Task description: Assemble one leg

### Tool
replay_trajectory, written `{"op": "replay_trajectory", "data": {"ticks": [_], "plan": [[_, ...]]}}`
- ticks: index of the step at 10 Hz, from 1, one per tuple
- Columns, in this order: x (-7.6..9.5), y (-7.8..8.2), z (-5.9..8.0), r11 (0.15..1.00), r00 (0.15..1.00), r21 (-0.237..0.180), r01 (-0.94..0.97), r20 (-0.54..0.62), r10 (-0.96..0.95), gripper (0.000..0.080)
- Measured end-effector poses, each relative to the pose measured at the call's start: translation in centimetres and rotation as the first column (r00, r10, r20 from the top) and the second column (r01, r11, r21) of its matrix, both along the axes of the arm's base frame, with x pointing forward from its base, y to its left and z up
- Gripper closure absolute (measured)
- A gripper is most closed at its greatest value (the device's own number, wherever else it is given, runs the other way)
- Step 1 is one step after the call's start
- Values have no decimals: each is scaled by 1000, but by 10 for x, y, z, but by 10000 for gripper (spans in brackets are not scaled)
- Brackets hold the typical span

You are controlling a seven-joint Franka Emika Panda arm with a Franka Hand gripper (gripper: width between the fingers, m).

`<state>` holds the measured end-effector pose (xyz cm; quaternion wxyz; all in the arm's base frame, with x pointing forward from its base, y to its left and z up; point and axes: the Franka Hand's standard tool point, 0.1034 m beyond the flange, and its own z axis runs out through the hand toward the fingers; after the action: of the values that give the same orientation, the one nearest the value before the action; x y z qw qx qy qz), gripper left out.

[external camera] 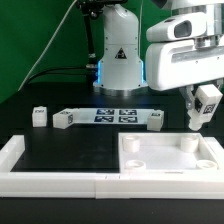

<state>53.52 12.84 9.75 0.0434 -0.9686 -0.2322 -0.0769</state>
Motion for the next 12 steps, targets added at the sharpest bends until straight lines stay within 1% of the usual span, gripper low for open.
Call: {"op": "replay_trajectory", "data": {"ticks": [1, 2, 3, 4, 5, 6, 7, 8, 9, 11, 12], "plan": [[-2, 0, -1, 1000, 1000, 0, 0, -1, 0, 512], [4, -2, 1, 1000, 999, 9, 10, 48, -10, 512], [11, -8, 5, 998, 994, 30, 51, 98, -54, 512], [22, -15, 8, 998, 981, 39, 48, 185, -54, 512], [31, -21, 7, 997, 981, 43, 61, 183, -68, 512], [46, -22, 13, 996, 977, 50, 68, 198, -77, 512], [54, -24, 12, 994, 975, 60, 87, 202, -97, 512], [60, -22, 14, 993, 977, 65, 102, 182, -112, 512], [69, -18, 20, 993, 975, 70, 94, 196, -106, 512], [67, -22, 18, 993, 967, 71, 93, 231, -107, 512], [67, -21, 18, 993, 968, 71, 92, 229, -106, 512]]}}
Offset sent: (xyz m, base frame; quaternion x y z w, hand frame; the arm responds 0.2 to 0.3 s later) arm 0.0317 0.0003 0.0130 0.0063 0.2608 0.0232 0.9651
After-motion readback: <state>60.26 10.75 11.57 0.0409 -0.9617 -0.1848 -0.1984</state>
